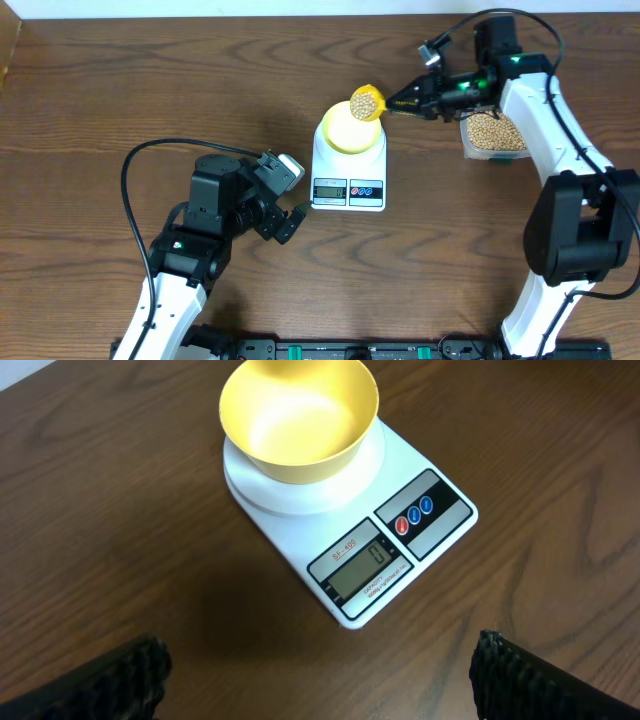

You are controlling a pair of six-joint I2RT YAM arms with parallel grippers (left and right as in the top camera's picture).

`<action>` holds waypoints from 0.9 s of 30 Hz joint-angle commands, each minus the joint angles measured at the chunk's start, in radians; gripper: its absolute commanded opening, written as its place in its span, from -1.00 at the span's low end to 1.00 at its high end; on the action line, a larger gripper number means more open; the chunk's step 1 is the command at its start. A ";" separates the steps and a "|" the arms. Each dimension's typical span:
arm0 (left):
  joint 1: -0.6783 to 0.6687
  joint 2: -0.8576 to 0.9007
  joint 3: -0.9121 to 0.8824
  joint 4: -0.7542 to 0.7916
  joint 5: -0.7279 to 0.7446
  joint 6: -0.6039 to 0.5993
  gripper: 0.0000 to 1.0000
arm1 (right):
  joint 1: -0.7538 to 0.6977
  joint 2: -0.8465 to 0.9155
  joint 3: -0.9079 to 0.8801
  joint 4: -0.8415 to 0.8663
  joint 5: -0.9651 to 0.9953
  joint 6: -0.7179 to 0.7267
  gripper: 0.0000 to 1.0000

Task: Scoop item into bowl and weigh 50g on scale
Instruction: 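Carry the filled scoop left over the yellow bowl on the scale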

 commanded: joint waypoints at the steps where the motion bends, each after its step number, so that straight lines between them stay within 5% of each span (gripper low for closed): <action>1: 0.004 -0.005 0.011 0.003 0.012 0.003 0.95 | 0.027 0.000 0.035 -0.002 0.043 -0.040 -0.98; 27: 0.004 -0.005 0.011 0.003 0.012 0.003 0.95 | 0.130 -0.001 0.163 -0.173 0.441 -0.307 -0.98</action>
